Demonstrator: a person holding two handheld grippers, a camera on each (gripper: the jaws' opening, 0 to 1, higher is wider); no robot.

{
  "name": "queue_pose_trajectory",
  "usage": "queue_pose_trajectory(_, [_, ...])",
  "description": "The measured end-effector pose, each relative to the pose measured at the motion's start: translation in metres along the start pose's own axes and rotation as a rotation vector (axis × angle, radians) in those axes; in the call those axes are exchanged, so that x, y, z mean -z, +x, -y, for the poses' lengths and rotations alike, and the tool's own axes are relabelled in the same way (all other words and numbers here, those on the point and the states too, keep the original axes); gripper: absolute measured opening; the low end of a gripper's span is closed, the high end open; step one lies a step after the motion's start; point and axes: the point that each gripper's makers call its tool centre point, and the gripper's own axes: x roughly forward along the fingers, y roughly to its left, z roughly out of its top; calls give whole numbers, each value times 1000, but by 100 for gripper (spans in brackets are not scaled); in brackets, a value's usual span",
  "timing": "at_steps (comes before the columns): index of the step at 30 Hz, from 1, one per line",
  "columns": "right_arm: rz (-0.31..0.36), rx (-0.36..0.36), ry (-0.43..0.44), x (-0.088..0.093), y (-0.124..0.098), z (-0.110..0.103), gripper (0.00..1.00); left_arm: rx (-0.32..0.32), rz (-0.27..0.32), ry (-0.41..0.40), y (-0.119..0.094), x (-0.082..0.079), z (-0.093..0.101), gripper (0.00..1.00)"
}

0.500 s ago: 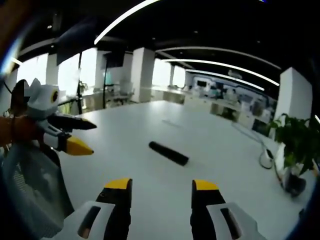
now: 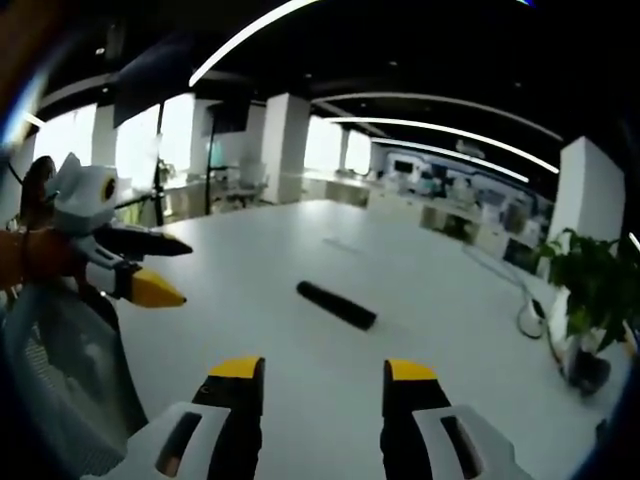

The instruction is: Press the specified remote control buttons in sequence, fully releasing each button before pressing the next.

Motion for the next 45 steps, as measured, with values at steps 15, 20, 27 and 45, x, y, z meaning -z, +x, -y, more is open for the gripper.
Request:
queue_pose_trajectory(15, [-9,1,-8,2,1,0,44,5,-6,6,0,2,1,83])
queue_pose_trajectory(20, [-16,-1,-14,3,2,-2,44,8,-9,9,0,2,2,83])
queue_pose_trajectory(27, [-21,-2,-21,4,2,-3,44,8,-9,7,-1,2,2,83])
queue_pose_trajectory(45, [-28,1,-41,5,2,-3,44,10,-7,6,0,2,2,83])
